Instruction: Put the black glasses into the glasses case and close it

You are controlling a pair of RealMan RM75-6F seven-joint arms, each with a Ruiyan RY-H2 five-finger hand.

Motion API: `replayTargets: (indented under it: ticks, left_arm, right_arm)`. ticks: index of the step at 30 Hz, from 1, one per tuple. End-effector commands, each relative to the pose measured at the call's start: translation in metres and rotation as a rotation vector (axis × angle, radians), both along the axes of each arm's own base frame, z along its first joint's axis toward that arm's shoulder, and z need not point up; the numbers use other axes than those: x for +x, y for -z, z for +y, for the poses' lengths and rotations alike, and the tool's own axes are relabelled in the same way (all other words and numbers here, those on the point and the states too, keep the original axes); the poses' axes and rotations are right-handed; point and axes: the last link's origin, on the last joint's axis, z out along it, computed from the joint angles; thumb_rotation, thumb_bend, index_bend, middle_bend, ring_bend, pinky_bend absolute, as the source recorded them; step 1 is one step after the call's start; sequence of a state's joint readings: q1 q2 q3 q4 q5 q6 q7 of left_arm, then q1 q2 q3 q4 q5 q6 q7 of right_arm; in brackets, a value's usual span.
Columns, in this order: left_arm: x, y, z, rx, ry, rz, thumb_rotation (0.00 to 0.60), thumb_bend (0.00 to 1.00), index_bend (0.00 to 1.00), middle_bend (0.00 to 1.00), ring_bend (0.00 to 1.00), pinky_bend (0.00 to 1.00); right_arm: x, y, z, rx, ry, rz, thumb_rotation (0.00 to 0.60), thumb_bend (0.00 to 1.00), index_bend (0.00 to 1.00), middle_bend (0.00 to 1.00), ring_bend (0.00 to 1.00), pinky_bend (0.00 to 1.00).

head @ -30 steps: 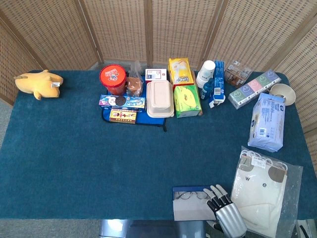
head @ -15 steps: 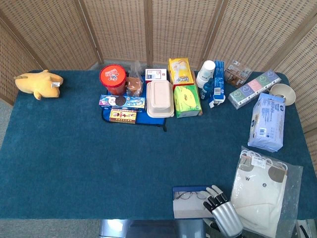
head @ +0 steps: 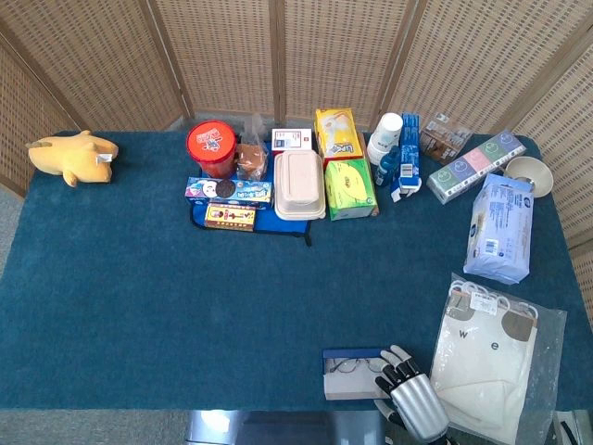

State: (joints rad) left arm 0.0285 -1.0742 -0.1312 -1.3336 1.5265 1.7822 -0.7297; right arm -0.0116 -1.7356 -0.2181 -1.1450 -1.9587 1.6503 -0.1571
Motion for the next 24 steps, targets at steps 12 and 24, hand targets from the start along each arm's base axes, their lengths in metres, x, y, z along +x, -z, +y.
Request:
replayTargets:
  ticks: [12,24]
  left_arm:
    - [-0.0029,0.0016,-0.0015,0.0,0.0,-0.004,0.6,0.3,0.2,0.24,0.1,0.0]
    - [-0.0023,0.0034,-0.0019,0.0,0.005,-0.006,0.6,0.3,0.19,0.24,0.1,0.0]
  right_arm:
    - [0.0018,-0.0006,-0.0005,0.003,-0.001,0.007,0.6,0.34,0.66,0.37,0.27,0.24]
    - [0.0082,-0.0073,-0.0029,-0.004,-0.009,0.0,0.6,0.34,0.66,0.38,0.27,0.24]
